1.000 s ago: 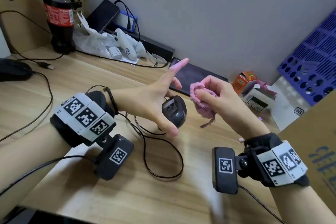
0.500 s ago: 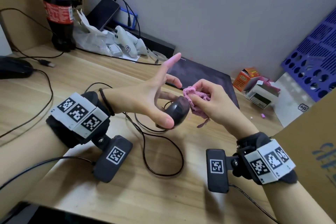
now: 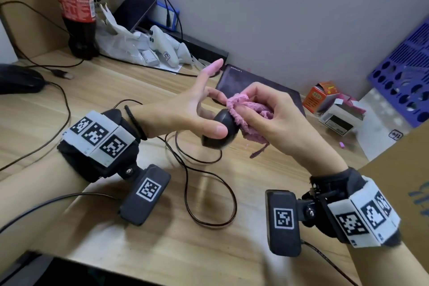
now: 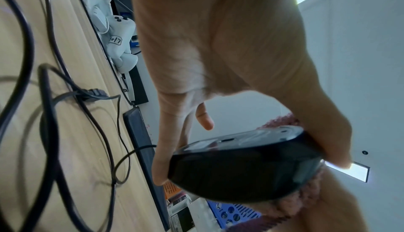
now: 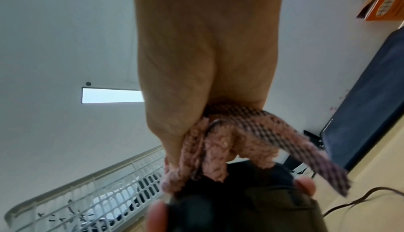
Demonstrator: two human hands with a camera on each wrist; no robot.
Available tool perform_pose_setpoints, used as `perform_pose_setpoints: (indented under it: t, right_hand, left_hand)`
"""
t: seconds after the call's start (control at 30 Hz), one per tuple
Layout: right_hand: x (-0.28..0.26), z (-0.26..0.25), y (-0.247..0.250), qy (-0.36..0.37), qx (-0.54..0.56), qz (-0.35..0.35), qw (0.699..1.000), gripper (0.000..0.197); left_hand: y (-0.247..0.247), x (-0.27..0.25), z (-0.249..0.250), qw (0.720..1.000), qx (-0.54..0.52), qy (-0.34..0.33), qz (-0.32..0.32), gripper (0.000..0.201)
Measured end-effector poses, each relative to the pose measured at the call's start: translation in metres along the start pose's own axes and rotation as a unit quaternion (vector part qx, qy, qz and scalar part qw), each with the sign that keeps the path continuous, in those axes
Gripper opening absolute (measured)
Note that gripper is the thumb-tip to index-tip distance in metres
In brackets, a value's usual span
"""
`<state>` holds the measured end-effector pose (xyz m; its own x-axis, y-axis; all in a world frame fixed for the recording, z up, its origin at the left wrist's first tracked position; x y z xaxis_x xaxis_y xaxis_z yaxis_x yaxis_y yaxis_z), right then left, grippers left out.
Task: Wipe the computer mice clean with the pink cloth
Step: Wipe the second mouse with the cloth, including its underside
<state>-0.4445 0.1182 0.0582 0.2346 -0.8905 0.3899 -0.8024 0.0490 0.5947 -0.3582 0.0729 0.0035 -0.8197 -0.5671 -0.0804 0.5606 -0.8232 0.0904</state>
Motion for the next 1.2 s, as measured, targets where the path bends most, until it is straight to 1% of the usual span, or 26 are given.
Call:
perform_pose_setpoints:
  t: [0.1, 0.2, 0.3, 0.37, 0.4, 0.47, 0.53, 0.6, 0.67, 0.73, 0.8, 0.87, 0.9, 1.0, 1.07, 1.1, 1.17, 1.2]
  right_hand:
    - [-0.004, 0.026, 0.001, -0.04, -0.005, 0.016, 0.999, 0.018]
    - [-0.007, 0.05, 0.001, -0.071, -0.032, 0.025, 0.997, 0.014]
    - [-0.011, 0.061, 0.02, -0.083, -0.044, 0.079, 0.992, 0.013]
    - [-0.013, 0.055, 0.034, -0.081, -0.035, 0.108, 0.99, 0.012]
    - [-0.012, 0.047, 0.037, -0.071, -0.035, 0.108, 0.991, 0.011]
    - [-0.009, 0.025, 0.033, -0.042, -0.025, 0.084, 0.995, 0.012]
    - [-0.005, -0.001, 0.018, -0.007, 0.005, 0.038, 0.999, 0.01]
    - [-0.003, -0.02, 0.003, 0.025, 0.011, -0.016, 0.999, 0.008]
    - [-0.002, -0.023, -0.005, 0.028, -0.003, -0.047, 0.998, 0.009]
    - [-0.002, -0.013, -0.005, 0.015, -0.009, -0.042, 0.999, 0.009]
    - [-0.003, 0.004, -0.001, -0.005, 0.007, -0.006, 1.0, 0.011]
    - [-0.005, 0.027, 0.004, -0.041, 0.012, 0.026, 0.999, 0.017]
    - [-0.006, 0.039, 0.005, -0.061, 0.007, 0.029, 0.998, 0.018]
    - [-0.007, 0.063, 0.008, -0.102, -0.029, 0.002, 0.994, 0.013]
    - [-0.009, 0.064, 0.014, -0.115, -0.037, 0.005, 0.993, 0.013]
    - [-0.009, 0.06, 0.016, -0.113, -0.024, 0.015, 0.993, 0.014]
    - [-0.006, 0.041, 0.016, -0.088, 0.009, 0.024, 0.996, 0.015]
    - [-0.005, 0.027, 0.013, -0.065, 0.015, 0.016, 0.998, 0.014]
  left_hand:
    - [-0.01, 0.001, 0.001, 0.999, 0.01, 0.008, -0.04, 0.135]
    - [-0.02, -0.001, -0.003, 0.997, 0.011, 0.016, -0.068, 0.137]
    - [-0.015, 0.001, -0.005, 0.999, -0.013, 0.005, -0.048, 0.137]
    - [-0.008, 0.003, -0.006, 1.0, -0.019, 0.005, -0.021, 0.136]
    - [-0.005, 0.004, -0.007, 1.0, -0.019, 0.004, -0.011, 0.136]
    - [-0.003, 0.006, -0.009, 1.0, -0.008, 0.005, 0.004, 0.134]
    - [-0.003, 0.008, -0.008, 1.0, 0.0, 0.0, 0.011, 0.132]
    - [-0.002, 0.007, -0.005, 1.0, -0.003, -0.016, 0.014, 0.131]
    - [-0.002, 0.005, -0.002, 1.0, -0.009, -0.028, 0.01, 0.131]
    - [-0.003, 0.003, -0.001, 0.999, -0.013, -0.029, 0.004, 0.133]
    - [-0.004, 0.002, -0.003, 1.0, -0.02, -0.024, -0.002, 0.135]
    - [-0.009, 0.001, -0.005, 1.0, -0.016, -0.015, -0.019, 0.138]
    - [-0.013, 0.001, -0.006, 0.999, -0.009, -0.011, -0.033, 0.139]
    - [-0.022, -0.001, -0.01, 0.998, 0.012, -0.008, -0.066, 0.141]
    - [-0.021, 0.0, -0.014, 0.998, 0.018, -0.002, -0.062, 0.141]
    - [-0.018, 0.001, -0.015, 0.998, 0.019, 0.003, -0.055, 0.141]
    - [-0.014, 0.004, -0.017, 0.999, 0.019, 0.007, -0.036, 0.138]
    - [-0.011, 0.005, -0.016, 1.0, 0.017, 0.006, -0.024, 0.137]
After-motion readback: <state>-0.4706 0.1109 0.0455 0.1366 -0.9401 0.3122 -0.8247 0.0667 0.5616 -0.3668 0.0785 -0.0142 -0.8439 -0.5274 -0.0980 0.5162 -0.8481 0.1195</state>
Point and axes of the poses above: each hand's wrist, its own x-axis towards the middle knuckle, its own y-axis out of the back of the hand, z = x × y, the point moved 10 cm from there along x, towards the middle knuckle, and after that the axes turned 12 degrees about y, right-handed, at the moved point
